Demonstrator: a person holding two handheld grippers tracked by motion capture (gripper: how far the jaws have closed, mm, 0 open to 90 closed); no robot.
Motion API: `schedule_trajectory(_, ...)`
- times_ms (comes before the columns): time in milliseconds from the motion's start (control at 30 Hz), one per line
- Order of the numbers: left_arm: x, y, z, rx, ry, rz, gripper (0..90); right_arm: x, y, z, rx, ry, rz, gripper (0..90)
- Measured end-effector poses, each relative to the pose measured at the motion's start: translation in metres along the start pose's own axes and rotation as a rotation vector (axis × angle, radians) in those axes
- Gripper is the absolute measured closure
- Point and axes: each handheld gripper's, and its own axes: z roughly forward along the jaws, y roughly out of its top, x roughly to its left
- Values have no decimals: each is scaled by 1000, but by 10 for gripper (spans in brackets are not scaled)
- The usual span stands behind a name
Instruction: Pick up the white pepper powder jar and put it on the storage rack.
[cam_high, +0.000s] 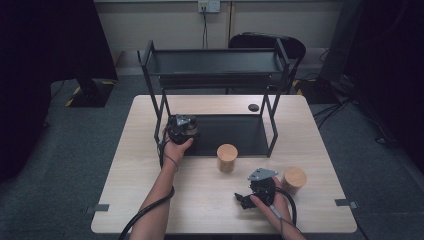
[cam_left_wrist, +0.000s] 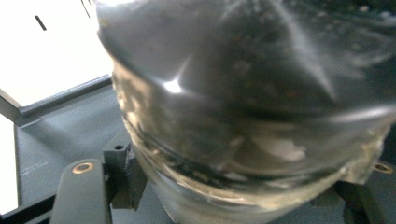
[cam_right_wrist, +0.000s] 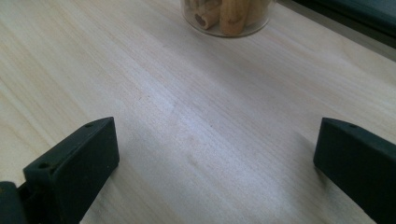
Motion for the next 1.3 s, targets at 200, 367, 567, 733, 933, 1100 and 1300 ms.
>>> schedule_trajectory(200, -1, 3, -2, -10, 13, -18, 140, 0, 0, 0, 0, 0, 0, 0)
schedule_trajectory(367, -3, 6, -4, -18, 19, -29, 73, 0, 0, 0, -1, 0, -1, 0)
schedule_trajectory(567, -4, 6, -7, -20, 19, -46, 36, 0, 0, 0, 0, 0, -1, 0)
schedule_trajectory(733, -5, 5, -9, -15, 8, -58, 23, 0, 0, 0, -1, 0, -1, 0)
schedule_trajectory(933, -5, 3, -14, 0, -3, -54, 25, 0, 0, 0, -1, 0, -1, 0)
schedule_trajectory(1100, -4, 1, -19, -7, -6, -71, 27, 0, 0, 0, 0, 0, 0, 0)
schedule_trajectory(1300, -2, -2, -25, -3, -8, -74, 27, 0, 0, 0, 0, 0, 0, 0)
